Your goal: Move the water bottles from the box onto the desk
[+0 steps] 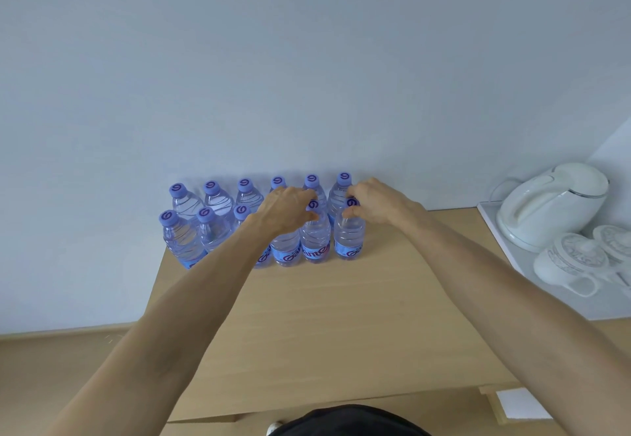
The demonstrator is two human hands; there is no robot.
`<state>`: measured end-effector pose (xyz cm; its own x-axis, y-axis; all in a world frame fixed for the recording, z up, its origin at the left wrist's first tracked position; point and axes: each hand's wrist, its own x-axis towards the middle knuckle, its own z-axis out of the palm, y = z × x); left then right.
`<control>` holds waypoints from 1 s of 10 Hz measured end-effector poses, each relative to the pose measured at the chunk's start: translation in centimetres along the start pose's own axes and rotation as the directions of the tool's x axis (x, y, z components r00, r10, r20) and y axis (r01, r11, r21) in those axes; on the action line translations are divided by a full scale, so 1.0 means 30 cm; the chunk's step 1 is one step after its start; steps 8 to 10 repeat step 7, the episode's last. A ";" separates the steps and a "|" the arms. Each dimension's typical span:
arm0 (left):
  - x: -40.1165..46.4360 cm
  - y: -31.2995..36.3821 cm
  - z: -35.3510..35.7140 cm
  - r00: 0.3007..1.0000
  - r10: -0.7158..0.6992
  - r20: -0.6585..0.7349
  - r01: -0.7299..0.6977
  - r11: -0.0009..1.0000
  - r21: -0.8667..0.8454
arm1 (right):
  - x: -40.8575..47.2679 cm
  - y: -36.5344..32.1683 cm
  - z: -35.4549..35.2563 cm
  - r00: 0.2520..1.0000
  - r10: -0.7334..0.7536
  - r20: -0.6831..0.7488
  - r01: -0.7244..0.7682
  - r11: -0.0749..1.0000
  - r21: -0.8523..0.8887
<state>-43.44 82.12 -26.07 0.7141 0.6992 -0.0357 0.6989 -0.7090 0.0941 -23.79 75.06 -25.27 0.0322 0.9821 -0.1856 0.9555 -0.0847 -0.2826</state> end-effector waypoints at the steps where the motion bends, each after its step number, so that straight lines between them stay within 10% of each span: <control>1: -0.008 -0.004 0.001 1.000 0.009 0.007 -0.009 1.000 -0.012 | -0.007 -0.005 0.001 1.000 0.010 0.014 -0.010 1.000 -0.027; 10: -0.048 -0.013 -0.030 0.999 -0.034 -0.015 0.032 0.995 -0.095 | -0.024 -0.034 0.031 0.998 0.040 -0.051 -0.037 0.997 0.068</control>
